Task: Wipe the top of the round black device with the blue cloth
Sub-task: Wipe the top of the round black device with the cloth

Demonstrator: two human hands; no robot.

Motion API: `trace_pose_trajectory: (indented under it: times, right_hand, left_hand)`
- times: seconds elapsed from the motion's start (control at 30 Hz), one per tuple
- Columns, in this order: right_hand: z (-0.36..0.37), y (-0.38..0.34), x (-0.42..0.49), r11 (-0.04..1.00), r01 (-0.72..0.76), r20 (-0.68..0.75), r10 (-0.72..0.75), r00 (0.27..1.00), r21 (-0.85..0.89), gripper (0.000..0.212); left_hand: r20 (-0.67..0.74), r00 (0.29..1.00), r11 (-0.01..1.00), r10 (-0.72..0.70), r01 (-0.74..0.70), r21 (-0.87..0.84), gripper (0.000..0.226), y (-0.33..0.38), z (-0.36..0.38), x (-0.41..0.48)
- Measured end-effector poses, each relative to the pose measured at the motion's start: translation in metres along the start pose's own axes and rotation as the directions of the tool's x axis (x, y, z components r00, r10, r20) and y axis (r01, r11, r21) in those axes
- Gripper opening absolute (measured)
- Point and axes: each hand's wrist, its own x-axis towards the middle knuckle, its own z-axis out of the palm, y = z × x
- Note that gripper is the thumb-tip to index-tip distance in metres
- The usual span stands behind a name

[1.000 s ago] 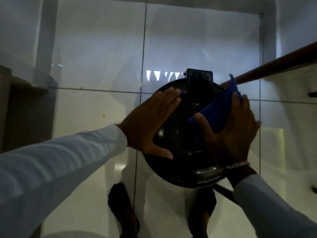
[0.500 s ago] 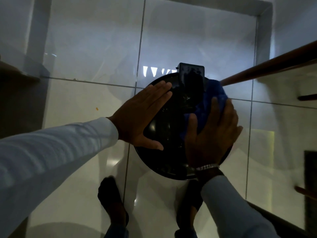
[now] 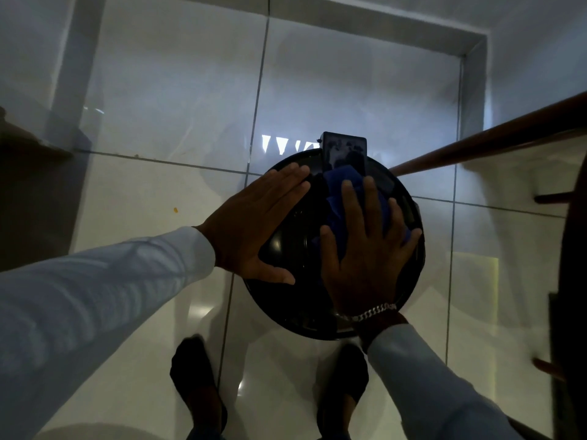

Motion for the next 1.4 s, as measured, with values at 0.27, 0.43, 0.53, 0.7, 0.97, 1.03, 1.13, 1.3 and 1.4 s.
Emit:
trace_pose_trajectory:
  times: [0.27, 0.43, 0.53, 0.7, 0.97, 1.03, 1.13, 1.3, 1.4]
  right_hand:
    - [-0.005, 0.021, -0.009, 0.979, 0.201, -0.018, -0.201, 0.979, 0.020, 0.041]
    - [0.000, 0.004, 0.001, 0.989, 0.148, 0.039, -0.147, 0.988, -0.025, 0.048]
    - [-0.003, 0.017, -0.011, 0.949, 0.312, 0.066, -0.309, 0.949, -0.036, 0.045]
    - [-0.002, 0.008, 0.002, 0.991, 0.131, -0.001, -0.131, 0.991, -0.030, 0.046]
    - [-0.003, 0.015, -0.014, 0.939, 0.341, 0.095, -0.336, 0.937, -0.048, 0.043]
    - [-0.002, 0.008, -0.008, 0.962, 0.272, 0.086, -0.267, 0.960, -0.040, 0.044]
    - [-0.001, -0.006, 0.001, 0.977, 0.210, 0.102, -0.205, 0.973, -0.036, 0.046]
    - [-0.002, 0.011, -0.017, 0.911, 0.409, 0.131, -0.400, 0.907, -0.049, 0.040]
    - [-0.004, 0.009, -0.017, 0.928, 0.368, 0.111, -0.361, 0.926, -0.051, 0.039]
  left_hand:
    - [-0.004, 1.000, 1.000, -0.022, 0.022, 0.010, 0.129, -0.002, 0.004, -0.002]
    - [-0.025, 0.999, 1.000, -0.022, 0.022, 0.001, 0.129, -0.001, 0.004, -0.003]
    - [-0.043, 0.999, 1.000, -0.021, 0.020, -0.015, 0.128, -0.001, 0.005, -0.003]
    - [-0.017, 0.999, 0.999, -0.049, 0.049, -0.021, 0.129, -0.002, 0.006, -0.004]
    - [-0.050, 0.997, 0.998, -0.062, 0.061, -0.036, 0.128, -0.003, 0.007, -0.005]
    - [-0.041, 0.997, 0.997, -0.067, 0.066, -0.035, 0.128, -0.003, 0.007, -0.005]
    - [-0.040, 0.996, 0.997, -0.075, 0.074, -0.039, 0.128, -0.002, 0.006, -0.005]
    - [-0.068, 0.996, 0.998, -0.051, 0.048, -0.045, 0.125, -0.003, 0.008, -0.005]
    - [-0.055, 0.997, 0.998, -0.061, 0.059, -0.032, 0.125, -0.003, 0.007, -0.005]
